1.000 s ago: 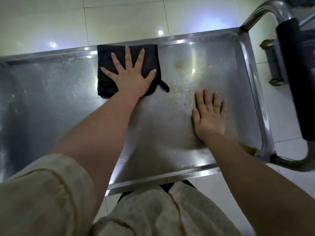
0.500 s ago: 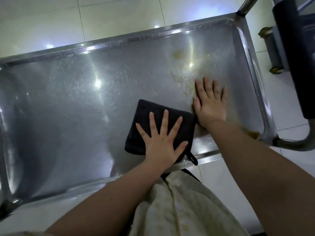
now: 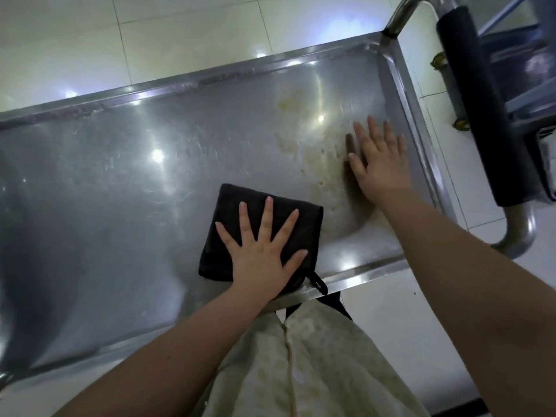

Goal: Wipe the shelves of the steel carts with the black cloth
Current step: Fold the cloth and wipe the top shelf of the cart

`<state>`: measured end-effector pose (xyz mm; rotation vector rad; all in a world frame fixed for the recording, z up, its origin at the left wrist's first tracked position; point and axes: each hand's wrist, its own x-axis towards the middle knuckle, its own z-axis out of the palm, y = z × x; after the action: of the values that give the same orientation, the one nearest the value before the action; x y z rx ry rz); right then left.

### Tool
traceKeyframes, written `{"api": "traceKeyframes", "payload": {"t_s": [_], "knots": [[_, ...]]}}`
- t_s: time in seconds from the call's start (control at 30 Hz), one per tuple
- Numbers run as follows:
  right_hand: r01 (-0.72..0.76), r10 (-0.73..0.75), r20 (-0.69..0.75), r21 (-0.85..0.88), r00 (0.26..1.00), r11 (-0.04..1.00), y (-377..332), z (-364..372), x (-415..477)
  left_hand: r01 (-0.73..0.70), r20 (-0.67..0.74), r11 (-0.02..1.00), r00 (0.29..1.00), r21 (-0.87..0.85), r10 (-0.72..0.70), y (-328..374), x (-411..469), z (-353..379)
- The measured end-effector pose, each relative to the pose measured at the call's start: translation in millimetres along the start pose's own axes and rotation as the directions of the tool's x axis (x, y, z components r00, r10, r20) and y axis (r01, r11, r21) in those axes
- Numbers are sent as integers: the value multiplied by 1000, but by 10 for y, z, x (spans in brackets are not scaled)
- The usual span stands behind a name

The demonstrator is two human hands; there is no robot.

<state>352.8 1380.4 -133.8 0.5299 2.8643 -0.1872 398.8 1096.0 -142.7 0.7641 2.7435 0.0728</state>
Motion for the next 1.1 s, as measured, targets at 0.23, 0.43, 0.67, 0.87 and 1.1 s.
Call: {"api": "traceKeyframes", "payload": {"t_s": [0.23, 0.43, 0.67, 0.87, 1.1], "knots": [[170, -169, 51, -16, 984, 985, 340, 55, 471, 55, -6, 997, 999, 50, -54, 53, 3, 2], [211, -211, -5, -4, 978, 978, 387, 74, 488, 257, -18, 967, 966, 0, -257, 422, -25, 63], [225, -225, -7, 7, 974, 974, 416, 82, 494, 404, 89, 914, 912, -29, -400, 1102, -241, 142], [226, -226, -23, 10, 974, 974, 416, 98, 473, 222, 66, 973, 972, 57, -226, 755, -254, 39], [228, -228, -17, -26, 974, 973, 399, 103, 450, 115, -4, 991, 993, 63, -115, 471, 408, -26]]}}
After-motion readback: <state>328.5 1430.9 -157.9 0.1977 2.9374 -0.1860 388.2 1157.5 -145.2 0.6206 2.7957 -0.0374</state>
